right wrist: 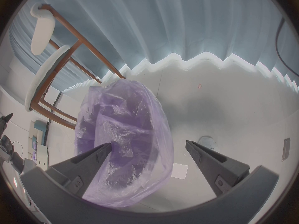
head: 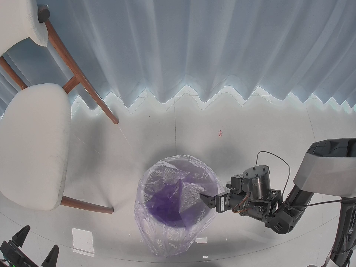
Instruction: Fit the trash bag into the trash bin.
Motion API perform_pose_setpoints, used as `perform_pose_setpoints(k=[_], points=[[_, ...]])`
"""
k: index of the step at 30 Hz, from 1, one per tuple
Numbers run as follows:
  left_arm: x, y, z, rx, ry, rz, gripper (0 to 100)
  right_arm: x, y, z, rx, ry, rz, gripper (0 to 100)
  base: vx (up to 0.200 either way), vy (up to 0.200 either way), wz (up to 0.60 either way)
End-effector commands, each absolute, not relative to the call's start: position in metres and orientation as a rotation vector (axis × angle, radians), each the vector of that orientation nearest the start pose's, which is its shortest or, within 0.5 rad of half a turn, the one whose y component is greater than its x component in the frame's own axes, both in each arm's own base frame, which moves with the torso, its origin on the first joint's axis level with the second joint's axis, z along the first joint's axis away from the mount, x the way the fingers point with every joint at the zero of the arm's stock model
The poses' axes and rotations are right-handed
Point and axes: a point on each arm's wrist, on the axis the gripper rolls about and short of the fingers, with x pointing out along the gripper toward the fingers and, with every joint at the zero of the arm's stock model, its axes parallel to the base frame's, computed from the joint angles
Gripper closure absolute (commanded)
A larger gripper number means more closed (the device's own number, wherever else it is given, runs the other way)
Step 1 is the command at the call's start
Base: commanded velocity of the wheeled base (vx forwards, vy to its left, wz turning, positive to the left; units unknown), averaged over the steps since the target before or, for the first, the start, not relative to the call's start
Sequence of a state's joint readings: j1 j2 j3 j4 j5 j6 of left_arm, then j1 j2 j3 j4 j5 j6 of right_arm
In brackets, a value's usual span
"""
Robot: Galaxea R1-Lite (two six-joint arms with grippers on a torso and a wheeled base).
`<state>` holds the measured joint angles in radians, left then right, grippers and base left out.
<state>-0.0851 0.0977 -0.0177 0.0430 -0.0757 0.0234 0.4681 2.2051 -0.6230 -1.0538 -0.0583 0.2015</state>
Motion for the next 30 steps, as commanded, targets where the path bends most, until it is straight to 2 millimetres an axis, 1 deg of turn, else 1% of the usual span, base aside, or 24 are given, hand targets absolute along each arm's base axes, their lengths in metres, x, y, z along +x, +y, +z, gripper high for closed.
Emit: perform_pose_setpoints(k=[1, 7, 9, 12, 15, 17, 21, 23, 28, 29, 30], points=[[-0.016, 0.000, 0.073, 0.023, 0.143, -0.159, 0, 0.303, 0.153, -0.001, 0.043, 0.591, 0.330, 0, 0.000, 0.000, 0.00], [-0.016, 0.000, 0.073, 0.025, 0.145, -0.163, 0, 0.306, 0.153, 0.000, 0.062, 0.584, 0.321, 0, 0.000, 0.000, 0.00], [-0.016, 0.000, 0.073, 0.025, 0.145, -0.163, 0, 0.304, 0.155, -0.002, 0.056, 0.592, 0.319, 0, 0.000, 0.000, 0.00], [-0.016, 0.000, 0.073, 0.025, 0.144, -0.163, 0, 0.301, 0.157, -0.012, 0.048, 0.619, 0.291, 0, 0.000, 0.000, 0.00], [-0.016, 0.000, 0.073, 0.025, 0.145, -0.163, 0, 0.304, 0.158, -0.013, 0.056, 0.604, 0.281, 0, 0.000, 0.000, 0.00], [-0.016, 0.000, 0.073, 0.025, 0.144, -0.163, 0, 0.311, 0.160, -0.013, 0.061, 0.567, 0.263, 0, 0.000, 0.000, 0.00], [-0.016, 0.000, 0.073, 0.025, 0.145, -0.163, 0, 0.312, 0.163, -0.021, 0.061, 0.565, 0.264, 0, 0.000, 0.000, 0.00], [-0.016, 0.000, 0.073, 0.025, 0.144, -0.163, 0, 0.313, 0.165, -0.030, 0.066, 0.550, 0.262, 0, 0.000, 0.000, 0.00], [-0.016, 0.000, 0.073, 0.025, 0.144, -0.163, 0, 0.309, 0.162, -0.058, 0.081, 0.543, 0.260, 0, 0.000, 0.000, 0.00], [-0.016, 0.000, 0.073, 0.025, 0.145, -0.163, 0, 0.308, 0.163, -0.060, 0.092, 0.528, 0.264, 100, 0.000, 0.000, 0.00], [-0.016, 0.000, 0.073, 0.025, 0.144, -0.163, 0, 0.308, 0.163, -0.060, 0.096, 0.520, 0.265, 100, 0.000, 0.000, 0.00]])
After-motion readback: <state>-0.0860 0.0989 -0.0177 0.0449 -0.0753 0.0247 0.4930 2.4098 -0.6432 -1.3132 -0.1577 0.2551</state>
